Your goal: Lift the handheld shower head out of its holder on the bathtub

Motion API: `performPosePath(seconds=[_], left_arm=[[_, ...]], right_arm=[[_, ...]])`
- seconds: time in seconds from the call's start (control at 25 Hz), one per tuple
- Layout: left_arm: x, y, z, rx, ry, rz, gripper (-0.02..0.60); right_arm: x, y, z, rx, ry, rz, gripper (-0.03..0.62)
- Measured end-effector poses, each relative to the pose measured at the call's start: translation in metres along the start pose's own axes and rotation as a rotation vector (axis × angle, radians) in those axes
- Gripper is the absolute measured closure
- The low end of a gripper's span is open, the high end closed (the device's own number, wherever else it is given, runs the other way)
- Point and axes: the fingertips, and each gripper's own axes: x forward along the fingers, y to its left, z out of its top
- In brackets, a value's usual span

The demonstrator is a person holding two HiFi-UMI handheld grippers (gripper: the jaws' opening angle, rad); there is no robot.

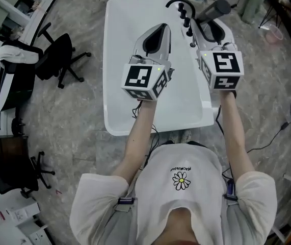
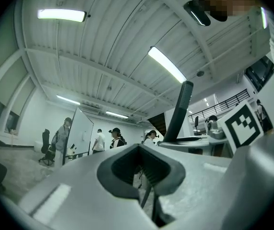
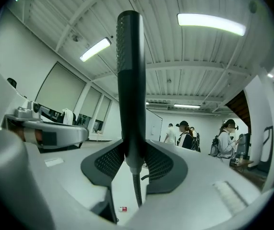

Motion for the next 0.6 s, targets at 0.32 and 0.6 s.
performPosePath(seconds=[0.32,0.6], left_arm=[[-0.040,-0.039,0.021,0.042,-0.028,0.009,0.581],[-0.046,-0.056,0.010,0.046,-0.019,-0.004,0.581]], right_arm=[[-0.079,0.042,0.001,0.067,-0.036,0.014,0.442],[-0.100,0.040,-0.016,0.094,-0.028,-0.001,0.444]])
